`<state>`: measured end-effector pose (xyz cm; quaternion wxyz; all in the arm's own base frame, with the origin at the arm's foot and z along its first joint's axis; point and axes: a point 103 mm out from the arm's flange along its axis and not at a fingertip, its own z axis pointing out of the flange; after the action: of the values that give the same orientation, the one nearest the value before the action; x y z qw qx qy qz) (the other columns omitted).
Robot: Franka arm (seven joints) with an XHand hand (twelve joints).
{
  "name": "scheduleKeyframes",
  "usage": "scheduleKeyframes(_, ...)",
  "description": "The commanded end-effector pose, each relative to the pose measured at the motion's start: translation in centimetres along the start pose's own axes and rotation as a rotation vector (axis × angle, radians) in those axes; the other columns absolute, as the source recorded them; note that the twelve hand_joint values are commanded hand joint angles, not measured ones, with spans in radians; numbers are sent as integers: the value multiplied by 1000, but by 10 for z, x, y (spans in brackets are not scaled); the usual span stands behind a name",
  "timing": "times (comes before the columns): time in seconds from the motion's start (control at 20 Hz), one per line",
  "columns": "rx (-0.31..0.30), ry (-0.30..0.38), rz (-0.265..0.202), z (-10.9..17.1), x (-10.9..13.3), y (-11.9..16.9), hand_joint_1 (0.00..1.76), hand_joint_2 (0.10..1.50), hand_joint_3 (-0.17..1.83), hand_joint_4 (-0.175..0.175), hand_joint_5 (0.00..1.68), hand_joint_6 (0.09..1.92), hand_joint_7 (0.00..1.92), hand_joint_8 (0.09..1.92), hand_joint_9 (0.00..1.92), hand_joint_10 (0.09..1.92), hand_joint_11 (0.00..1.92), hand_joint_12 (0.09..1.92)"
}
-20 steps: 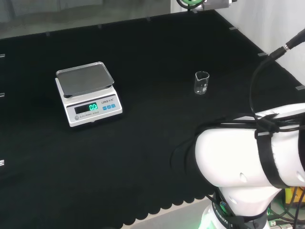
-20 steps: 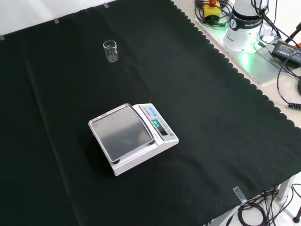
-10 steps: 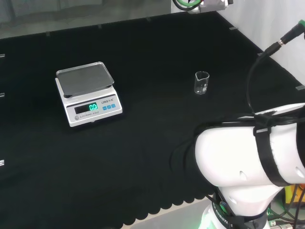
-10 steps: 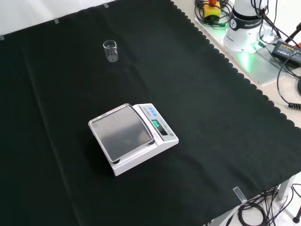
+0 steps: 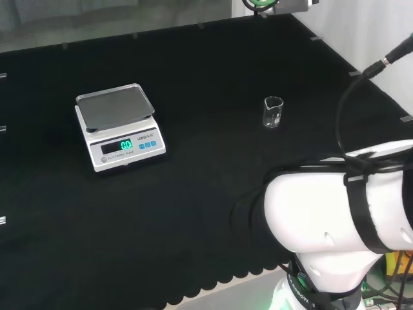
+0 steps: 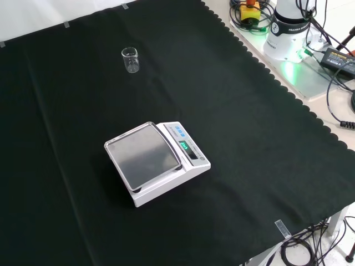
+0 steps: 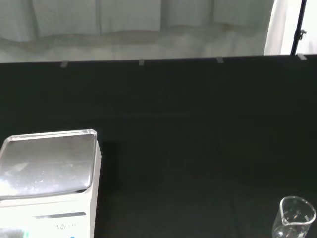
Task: Pick up the beaker.
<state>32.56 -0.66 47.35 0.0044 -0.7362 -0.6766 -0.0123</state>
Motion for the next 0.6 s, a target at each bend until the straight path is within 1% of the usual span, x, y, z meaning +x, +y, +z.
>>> scheduleKeyframes(0.05,46,44,5,52,-16,40,248,1008,-49,-70,0,87,0,440,0,412,0,1483)
scheduleKeyframes(0.2,52,52,15,54,-13,52,253,1007,-48,-73,0,87,0,463,0,435,0,1484)
scheduleKeyframes(0.45,78,63,38,78,-12,71,262,1006,-47,-77,0,87,0,506,0,473,0,1488)
scheduleKeyframes(0.6,94,78,46,92,-17,80,265,1005,-46,-78,0,87,0,520,0,486,0,1490)
